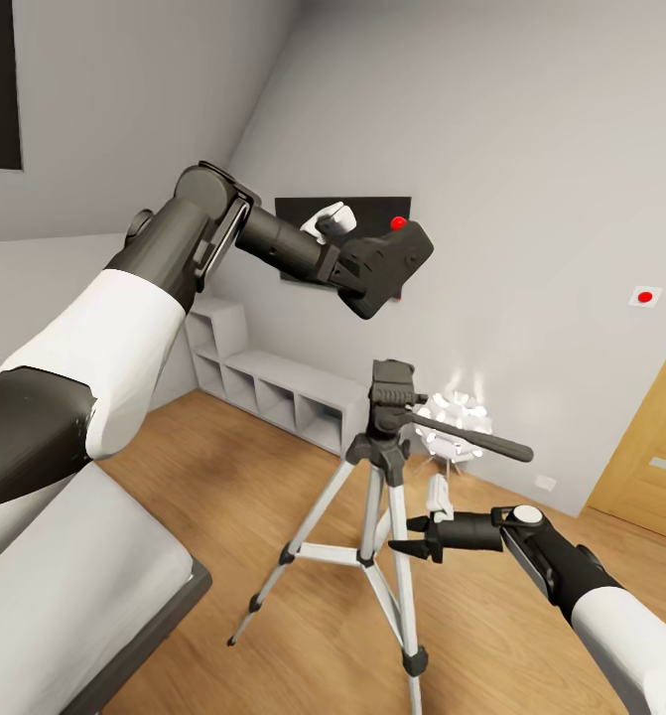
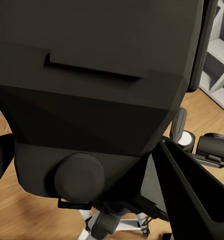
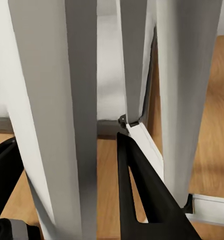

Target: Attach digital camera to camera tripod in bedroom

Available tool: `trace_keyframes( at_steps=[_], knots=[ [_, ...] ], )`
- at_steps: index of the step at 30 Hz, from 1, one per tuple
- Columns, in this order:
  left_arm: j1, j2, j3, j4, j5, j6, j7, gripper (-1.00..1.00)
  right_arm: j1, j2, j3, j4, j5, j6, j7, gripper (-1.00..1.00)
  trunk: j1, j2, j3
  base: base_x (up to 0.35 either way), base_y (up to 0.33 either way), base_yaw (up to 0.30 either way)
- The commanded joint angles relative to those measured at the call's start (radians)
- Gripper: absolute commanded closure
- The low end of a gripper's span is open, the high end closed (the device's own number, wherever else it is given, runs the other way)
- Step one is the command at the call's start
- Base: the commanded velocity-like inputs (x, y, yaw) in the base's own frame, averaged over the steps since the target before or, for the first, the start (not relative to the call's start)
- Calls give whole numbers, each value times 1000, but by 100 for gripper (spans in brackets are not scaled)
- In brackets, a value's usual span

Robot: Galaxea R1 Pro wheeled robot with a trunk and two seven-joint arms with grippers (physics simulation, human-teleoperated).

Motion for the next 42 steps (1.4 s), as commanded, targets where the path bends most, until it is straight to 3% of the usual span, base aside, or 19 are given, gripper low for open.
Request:
trace_keyframes(
  at_steps=[1,23,42],
  knots=[
    [-1,-1,2,0,-10,10,-9,100,-2,-2,5,0,-13,-6,-2,100,1,-2,-2,0,0,0],
    [-1,0,-2,0,-10,8,-9,100,-2,0,6,16,-13,-7,-2,100,1,-2,-2,0,0,0],
    [-1,0,-2,0,-10,8,-9,100,-2,11,7,29,-13,-13,-51,100,1,-2,-2,0,0,0]
  ],
)
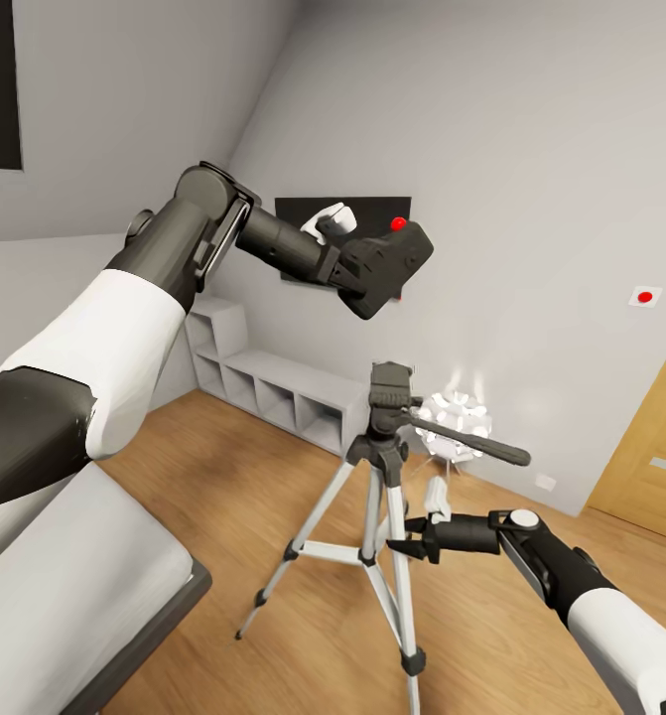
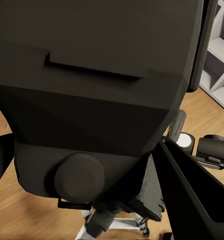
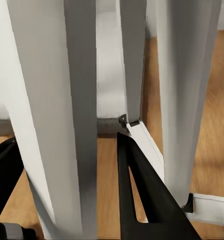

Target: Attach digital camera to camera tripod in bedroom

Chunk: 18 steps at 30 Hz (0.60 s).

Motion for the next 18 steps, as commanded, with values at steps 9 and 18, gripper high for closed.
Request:
trace_keyframes(
  at_steps=[9,18],
  knots=[
    [-1,-1,2,0,-10,10,-9,100,-2,1,71,1,-14,-5,-83,100,1,-2,-2,0,0,0],
    [-1,-1,2,0,-10,10,-9,100,-2,1,111,1,-14,-9,-127,100,1,-2,-2,0,0,0]
  ],
)
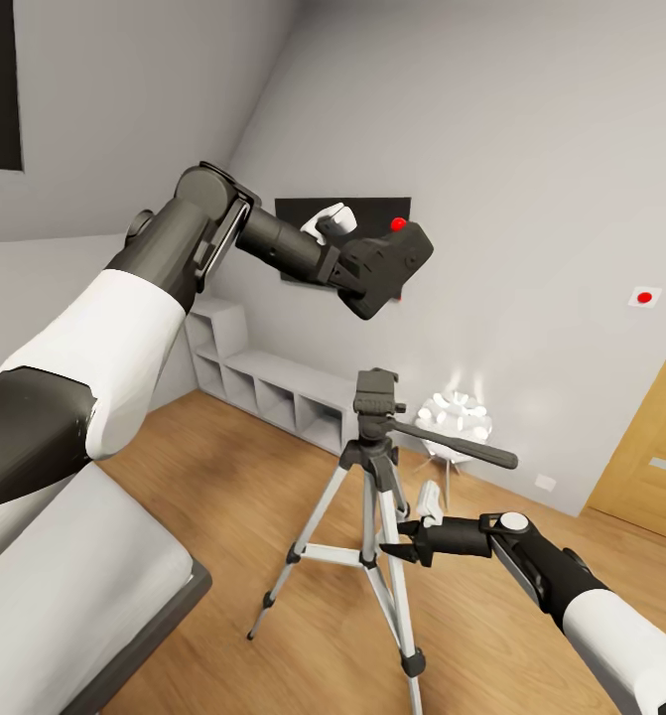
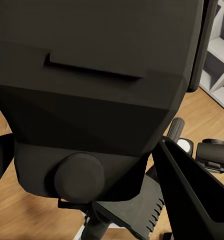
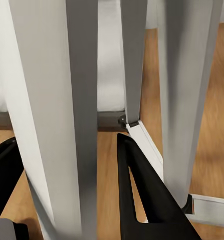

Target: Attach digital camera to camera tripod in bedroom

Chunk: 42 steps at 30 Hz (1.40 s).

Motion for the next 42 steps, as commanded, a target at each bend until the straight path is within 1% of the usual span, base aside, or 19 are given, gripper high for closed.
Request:
trace_keyframes(
  at_steps=[1,21,24,25,26,28,31,32,33,34,37,39,40,42],
  knots=[
    [-1,-1,2,0,-10,10,-9,100,-1,-1,9,1,24,-4,-33,100,1,-2,-3,0,0,0],
    [-1,2,1,0,-10,10,-9,100,-1,-1,10,2,24,-6,-33,100,1,-2,-3,0,0,0],
    [-1,7,-4,0,-10,10,-9,100,-1,-1,11,2,24,-28,-33,100,1,-2,-3,0,0,0],
    [-1,12,-8,0,-10,10,-9,100,-1,-1,11,1,24,-38,-33,100,1,-2,-3,0,0,0],
    [0,30,-23,0,-10,10,-10,100,-1,-1,11,1,24,-51,-33,100,1,-2,-3,0,0,0],
    [0,41,-32,0,-10,10,-11,100,-1,-1,11,1,24,-54,-33,100,1,-2,-3,0,0,0],
    [0,71,-63,0,-10,9,-13,100,-1,-1,11,1,24,-58,-33,100,1,-2,-3,0,0,0],
    [0,77,-69,0,-10,8,-16,100,-1,-1,11,1,23,-58,-32,100,1,-2,-3,0,0,0],
    [1,87,-83,0,-10,8,-25,100,-1,-1,11,1,23,-58,-32,100,1,-2,-3,0,0,0],
    [1,92,-90,0,-10,8,-32,100,-1,-1,11,2,23,-59,-31,100,1,-2,-3,0,0,0],
    [2,104,-125,0,-10,5,-81,100,-1,0,11,2,22,-58,-32,100,1,-2,-3,0,0,0],
    [2,105,-141,0,-10,3,-97,100,-1,0,11,2,22,-58,-32,100,1,-2,-3,0,0,0],
    [2,106,-157,0,-10,0,-107,100,-1,0,11,2,22,-59,-33,100,1,-2,-3,0,0,0],
    [3,106,-175,0,-10,-3,-114,100,-1,0,11,2,22,-59,-33,100,1,-2,-3,0,0,0]
  ],
)
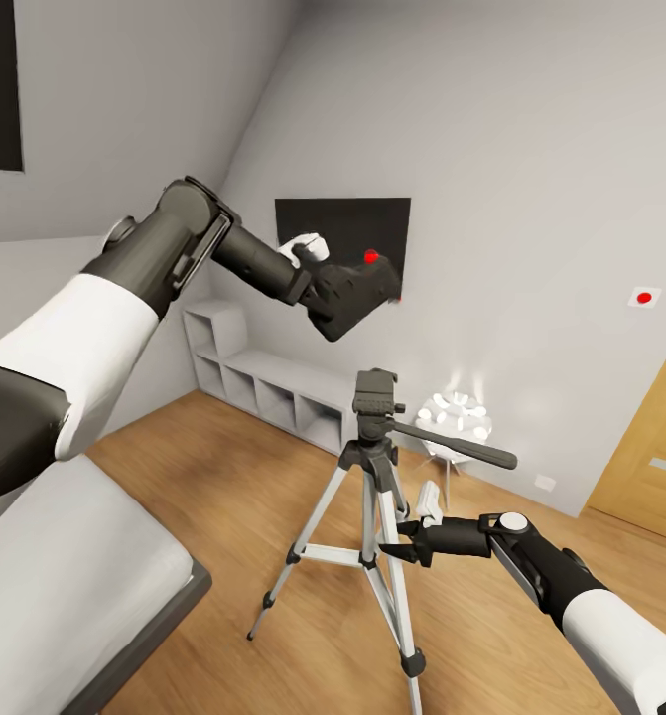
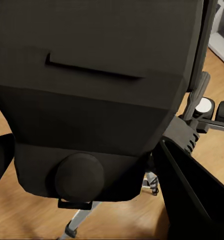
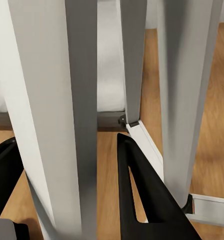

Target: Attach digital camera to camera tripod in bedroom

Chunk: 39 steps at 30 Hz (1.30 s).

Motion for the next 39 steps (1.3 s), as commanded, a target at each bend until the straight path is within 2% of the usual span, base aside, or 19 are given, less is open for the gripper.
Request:
trace_keyframes(
  at_steps=[1,6,14,15,16,19,22,32,39],
  knots=[
    [-1,-1,-20,0,-10,8,-14,100,0,-1,8,0,24,-60,-30,100,2,-2,-3,0,0,0],
    [0,-2,-88,0,-10,5,-30,100,0,1,8,0,24,-58,-32,100,2,-2,-3,0,0,0],
    [0,-7,-125,0,-10,1,-84,100,0,3,8,0,24,-56,-33,100,2,-2,-3,0,0,0],
    [-6,-12,-119,-6,-15,7,-89,100,5,-3,12,-5,-5,-1,-4,100,2,-2,-3,0,0,0],
    [-11,-18,-113,-12,-19,13,-95,100,10,-8,12,-6,-17,-1,-4,100,2,-2,-3,0,0,0],
    [-28,-19,-99,-29,-24,30,-95,100,12,-25,12,-6,-22,-2,-4,100,2,-2,-3,0,0,0],
    [-41,-15,-97,-29,-12,31,-93,100,13,-41,10,-6,-33,-4,-2,100,2,-2,-3,0,0,0],
    [4,-1,-95,-29,-4,25,-93,100,14,-97,-61,-6,-48,-6,1,100,2,-2,-3,0,0,0],
    [6,0,-94,-30,-4,23,-92,100,14,-100,-97,-6,-58,-6,1,100,2,-2,-3,0,0,0]
  ],
)
